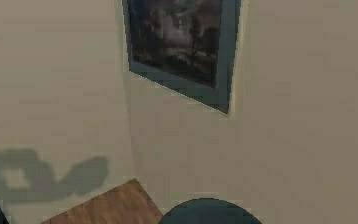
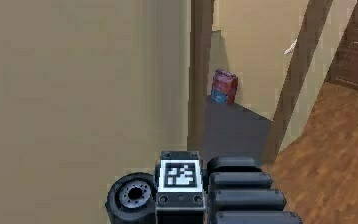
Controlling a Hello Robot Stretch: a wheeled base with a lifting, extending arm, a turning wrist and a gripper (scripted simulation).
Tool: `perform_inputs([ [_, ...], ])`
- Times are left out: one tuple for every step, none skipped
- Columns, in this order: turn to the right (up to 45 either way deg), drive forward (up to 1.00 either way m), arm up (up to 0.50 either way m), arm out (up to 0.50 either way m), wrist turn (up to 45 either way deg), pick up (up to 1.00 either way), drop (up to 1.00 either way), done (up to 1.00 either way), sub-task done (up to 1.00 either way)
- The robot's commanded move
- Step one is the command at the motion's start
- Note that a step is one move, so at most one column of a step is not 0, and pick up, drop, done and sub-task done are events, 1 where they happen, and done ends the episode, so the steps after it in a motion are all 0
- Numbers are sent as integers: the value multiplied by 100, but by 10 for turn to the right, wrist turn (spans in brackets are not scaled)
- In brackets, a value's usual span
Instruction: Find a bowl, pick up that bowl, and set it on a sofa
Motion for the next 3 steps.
perform_inputs([
  [450,0,0,0,0,0,0,0,0],
  [270,0,0,0,0,0,0,0,0],
  [-450,0,0,0,0,0,0,0,0],
])
